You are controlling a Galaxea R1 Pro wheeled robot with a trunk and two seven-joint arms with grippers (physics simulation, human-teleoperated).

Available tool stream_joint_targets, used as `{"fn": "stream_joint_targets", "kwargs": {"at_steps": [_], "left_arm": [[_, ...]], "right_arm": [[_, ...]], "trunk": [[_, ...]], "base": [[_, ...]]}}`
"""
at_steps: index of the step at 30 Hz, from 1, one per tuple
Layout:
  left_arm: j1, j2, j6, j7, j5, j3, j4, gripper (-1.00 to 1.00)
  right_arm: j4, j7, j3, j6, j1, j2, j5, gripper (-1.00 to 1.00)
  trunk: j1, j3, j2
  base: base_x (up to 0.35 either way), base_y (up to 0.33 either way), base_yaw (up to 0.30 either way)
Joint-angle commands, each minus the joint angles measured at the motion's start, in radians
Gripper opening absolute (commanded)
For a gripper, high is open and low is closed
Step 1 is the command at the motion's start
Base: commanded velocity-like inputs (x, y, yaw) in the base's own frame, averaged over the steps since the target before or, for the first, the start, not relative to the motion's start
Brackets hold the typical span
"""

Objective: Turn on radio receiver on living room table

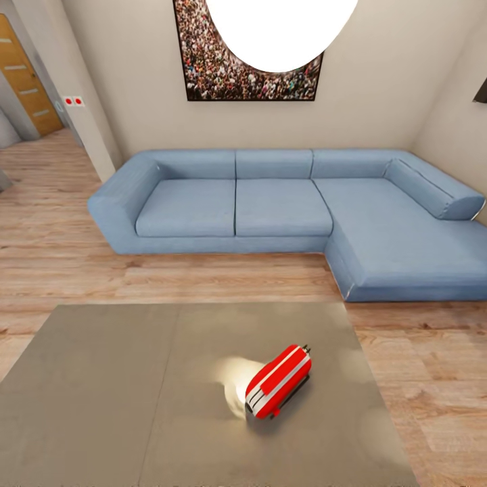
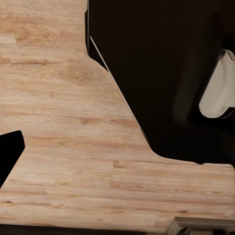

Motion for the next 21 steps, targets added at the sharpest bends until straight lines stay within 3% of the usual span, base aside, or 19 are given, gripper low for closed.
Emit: {"fn": "stream_joint_targets", "kwargs": {"at_steps": [1, 21], "left_arm": [[0.000, 0.000, 0.000, 0.000, 0.000, 0.000, 0.000, 1.00], [0.000, 0.000, 0.000, -0.001, 0.000, -0.003, -0.001, 1.00]], "right_arm": [[0.000, 0.001, 0.000, 0.000, 0.000, 0.000, 0.000, 1.00], [-0.001, 0.000, -0.003, 0.002, 0.000, 0.000, 0.001, 1.00]], "trunk": [[0.000, -0.002, 0.000], [0.000, -0.007, 0.000]], "base": [[0.000, 0.000, 0.000], [0.000, 0.000, 0.000]]}}
